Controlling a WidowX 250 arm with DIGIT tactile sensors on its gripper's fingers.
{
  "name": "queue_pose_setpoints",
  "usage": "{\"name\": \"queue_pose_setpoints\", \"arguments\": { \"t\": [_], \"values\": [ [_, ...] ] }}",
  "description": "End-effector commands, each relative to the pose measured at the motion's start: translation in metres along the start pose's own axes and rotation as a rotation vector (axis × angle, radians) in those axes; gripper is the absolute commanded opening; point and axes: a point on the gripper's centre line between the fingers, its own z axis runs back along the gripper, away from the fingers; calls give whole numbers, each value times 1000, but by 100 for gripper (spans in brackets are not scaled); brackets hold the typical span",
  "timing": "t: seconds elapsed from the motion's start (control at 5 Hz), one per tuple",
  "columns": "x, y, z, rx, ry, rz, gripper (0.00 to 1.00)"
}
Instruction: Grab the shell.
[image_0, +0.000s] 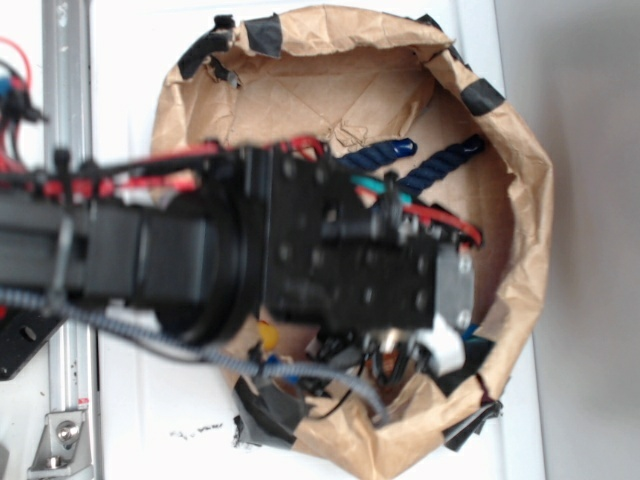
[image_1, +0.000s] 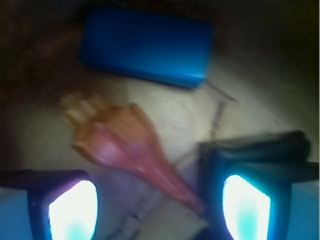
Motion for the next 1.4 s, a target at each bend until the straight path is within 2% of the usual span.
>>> {"name": "queue_pose_setpoints", "arguments": {
  "t": [0.0, 0.2, 0.4, 0.6, 0.8, 1.0, 1.2],
  "values": [
    [25, -27, 9, 48, -125, -126, 100],
    [31, -33, -5, 21, -163, -184, 100],
    [34, -38, -22, -16, -125, -135, 100],
    [30, -35, -23, -3, -100, -32, 0],
    [22, -20, 1, 42, -101, 84, 0],
    [-2, 18, 52, 216, -68, 312, 0],
    [-23, 32, 95, 214, -2, 482, 0]
  ]
}}
